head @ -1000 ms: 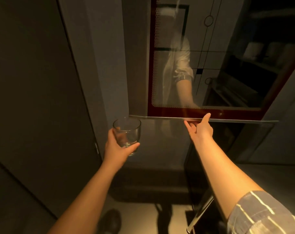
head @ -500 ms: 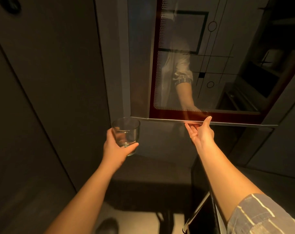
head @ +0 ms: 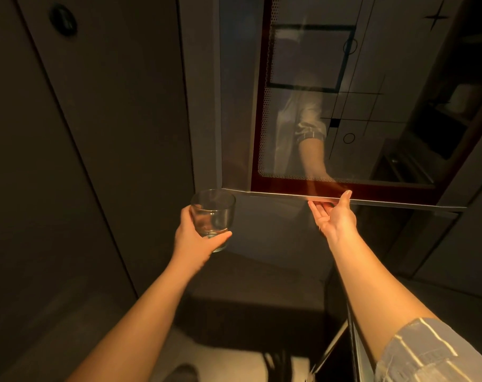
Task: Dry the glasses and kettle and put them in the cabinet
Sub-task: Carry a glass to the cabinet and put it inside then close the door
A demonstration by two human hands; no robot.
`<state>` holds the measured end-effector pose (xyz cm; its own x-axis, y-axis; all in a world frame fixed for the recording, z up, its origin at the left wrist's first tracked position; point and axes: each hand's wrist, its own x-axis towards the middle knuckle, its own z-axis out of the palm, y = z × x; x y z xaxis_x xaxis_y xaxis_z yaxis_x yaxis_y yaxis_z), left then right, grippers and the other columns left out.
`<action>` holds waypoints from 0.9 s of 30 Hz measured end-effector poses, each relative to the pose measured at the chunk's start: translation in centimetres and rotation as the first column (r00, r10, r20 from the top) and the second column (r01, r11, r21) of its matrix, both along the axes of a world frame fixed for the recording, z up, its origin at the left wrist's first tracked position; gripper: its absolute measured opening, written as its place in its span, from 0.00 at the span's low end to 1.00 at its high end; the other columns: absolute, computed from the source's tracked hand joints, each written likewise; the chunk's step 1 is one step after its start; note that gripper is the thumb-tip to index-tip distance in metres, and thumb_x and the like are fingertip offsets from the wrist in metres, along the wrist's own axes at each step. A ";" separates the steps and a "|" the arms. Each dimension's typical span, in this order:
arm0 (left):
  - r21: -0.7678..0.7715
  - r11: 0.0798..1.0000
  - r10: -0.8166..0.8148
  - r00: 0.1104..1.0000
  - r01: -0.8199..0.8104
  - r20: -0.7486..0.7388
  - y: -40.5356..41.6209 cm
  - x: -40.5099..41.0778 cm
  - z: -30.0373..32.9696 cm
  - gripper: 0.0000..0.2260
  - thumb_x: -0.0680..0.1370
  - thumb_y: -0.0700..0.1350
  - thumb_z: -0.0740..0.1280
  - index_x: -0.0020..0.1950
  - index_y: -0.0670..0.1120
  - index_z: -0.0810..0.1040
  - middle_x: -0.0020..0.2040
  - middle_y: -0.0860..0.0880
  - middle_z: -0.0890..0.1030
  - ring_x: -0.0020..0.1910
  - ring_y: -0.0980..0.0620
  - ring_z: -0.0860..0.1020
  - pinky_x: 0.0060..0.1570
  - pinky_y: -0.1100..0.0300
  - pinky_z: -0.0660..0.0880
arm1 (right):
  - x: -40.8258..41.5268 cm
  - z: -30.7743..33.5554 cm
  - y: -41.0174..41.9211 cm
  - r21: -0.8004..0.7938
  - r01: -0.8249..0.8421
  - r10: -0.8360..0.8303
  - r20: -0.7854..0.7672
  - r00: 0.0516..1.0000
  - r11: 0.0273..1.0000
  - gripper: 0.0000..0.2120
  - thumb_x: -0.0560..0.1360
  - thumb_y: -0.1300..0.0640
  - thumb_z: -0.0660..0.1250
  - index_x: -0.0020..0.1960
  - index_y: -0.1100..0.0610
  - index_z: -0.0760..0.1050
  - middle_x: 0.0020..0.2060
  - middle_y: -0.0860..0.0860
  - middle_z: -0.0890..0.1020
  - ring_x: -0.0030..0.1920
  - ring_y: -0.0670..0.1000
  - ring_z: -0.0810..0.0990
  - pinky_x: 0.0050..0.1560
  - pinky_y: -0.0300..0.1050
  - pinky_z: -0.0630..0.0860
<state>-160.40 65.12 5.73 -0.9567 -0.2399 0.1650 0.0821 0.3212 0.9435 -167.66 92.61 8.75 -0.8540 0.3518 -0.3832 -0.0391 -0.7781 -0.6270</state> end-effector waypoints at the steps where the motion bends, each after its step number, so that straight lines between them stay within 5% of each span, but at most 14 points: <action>1: -0.004 1.000 0.000 1.000 0.000 -0.004 0.0 0.0 0.1 0.41 0.65 0.44 0.80 0.72 0.49 0.62 0.66 0.49 0.71 0.60 0.54 0.71 0.55 0.62 0.69 | 0.0 -0.1 0.1 -0.011 0.002 -0.002 -0.008 1.000 1.000 0.22 0.75 0.42 0.64 0.61 0.55 0.70 0.59 0.57 0.79 0.56 0.58 0.81 0.56 0.57 0.78; 13: -0.003 1.000 0.006 1.000 -0.006 -0.010 0.4 0.2 -0.1 0.43 0.65 0.46 0.80 0.73 0.49 0.60 0.68 0.48 0.70 0.61 0.53 0.70 0.56 0.60 0.69 | 1.4 -1.0 0.1 -0.122 -0.046 0.028 -0.142 0.989 0.991 0.29 0.76 0.39 0.61 0.71 0.56 0.65 0.69 0.57 0.70 0.66 0.61 0.73 0.62 0.58 0.74; 17: 0.006 1.000 0.012 1.000 -0.012 -0.020 0.1 0.7 -0.1 0.42 0.64 0.46 0.80 0.72 0.49 0.61 0.66 0.49 0.71 0.61 0.52 0.71 0.56 0.61 0.70 | 2.2 -1.4 -0.8 -0.100 -0.115 0.097 -0.167 0.981 0.988 0.28 0.76 0.38 0.60 0.65 0.59 0.68 0.65 0.59 0.75 0.62 0.60 0.77 0.62 0.57 0.74; 21: 0.033 0.999 0.039 0.999 -0.038 -0.029 -0.7 1.3 -0.2 0.42 0.62 0.46 0.82 0.71 0.49 0.63 0.64 0.49 0.74 0.62 0.50 0.74 0.58 0.59 0.72 | 3.4 -2.0 -3.6 -0.035 -0.236 0.226 -0.185 0.956 0.971 0.25 0.77 0.38 0.57 0.57 0.61 0.72 0.61 0.60 0.76 0.61 0.60 0.77 0.61 0.57 0.75; 27: 0.039 0.994 0.101 0.994 -0.099 -0.050 -2.8 2.6 0.1 0.42 0.61 0.45 0.82 0.70 0.48 0.64 0.63 0.49 0.75 0.61 0.50 0.75 0.62 0.54 0.73 | 5.4 -1.2 -10.6 0.219 -0.481 0.524 -0.224 0.822 0.849 0.33 0.71 0.37 0.61 0.67 0.59 0.70 0.62 0.58 0.77 0.61 0.57 0.77 0.66 0.57 0.71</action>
